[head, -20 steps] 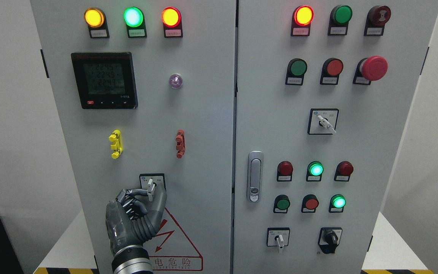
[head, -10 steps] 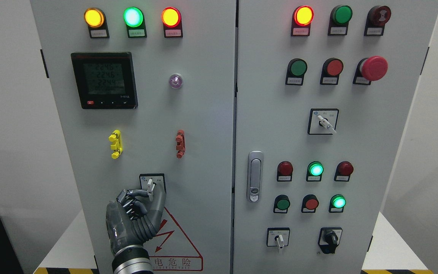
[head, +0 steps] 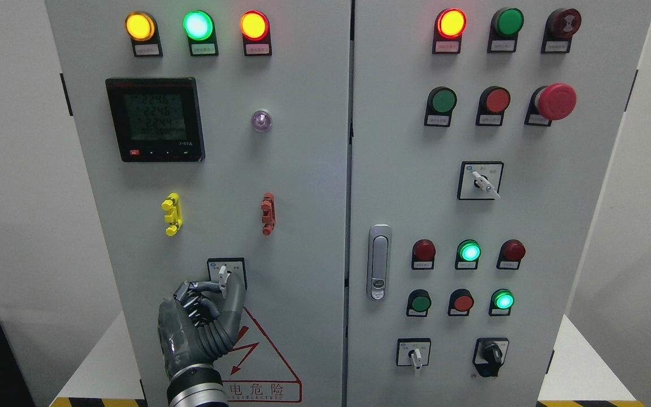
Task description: Turn on light switch 1
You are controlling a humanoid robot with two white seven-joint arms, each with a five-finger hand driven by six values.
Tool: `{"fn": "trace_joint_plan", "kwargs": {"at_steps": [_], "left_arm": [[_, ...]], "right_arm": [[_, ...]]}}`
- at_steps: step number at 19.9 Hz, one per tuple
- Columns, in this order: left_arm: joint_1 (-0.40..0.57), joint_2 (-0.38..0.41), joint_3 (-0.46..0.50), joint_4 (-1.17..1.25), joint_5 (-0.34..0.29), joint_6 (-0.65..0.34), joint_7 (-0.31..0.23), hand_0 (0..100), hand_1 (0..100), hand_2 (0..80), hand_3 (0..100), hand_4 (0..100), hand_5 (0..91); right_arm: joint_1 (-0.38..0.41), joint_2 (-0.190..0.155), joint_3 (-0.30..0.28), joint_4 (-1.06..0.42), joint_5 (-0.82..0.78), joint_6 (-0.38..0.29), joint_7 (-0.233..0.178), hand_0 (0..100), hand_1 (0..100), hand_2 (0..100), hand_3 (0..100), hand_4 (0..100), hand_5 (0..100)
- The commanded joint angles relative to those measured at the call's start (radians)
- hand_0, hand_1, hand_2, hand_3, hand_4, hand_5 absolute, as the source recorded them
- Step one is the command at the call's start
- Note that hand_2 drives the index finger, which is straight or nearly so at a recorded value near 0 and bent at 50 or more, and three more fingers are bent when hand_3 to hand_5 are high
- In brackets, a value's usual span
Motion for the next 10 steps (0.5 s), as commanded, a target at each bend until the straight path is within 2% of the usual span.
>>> {"fn": "trace_joint_plan", "kwargs": {"at_steps": [1,10], "left_arm": [[-0.001,0.0,-0.005,0.0,-0.001,-0.001,-0.004,37,63,60.9,100,100,88.5],[0.0,0.0,-0.006,0.001,0.001,-0.001,-0.004,40,61,61.3,100,100,88.5]], "right_arm": [[0.0,0.0,0.001,0.0,0.0,-0.001,0.001,0,0,0,0,0,0],[0.0,0.0,0.001,0.0,0.0,-0.001,0.001,0,0,0,0,0,0]]}}
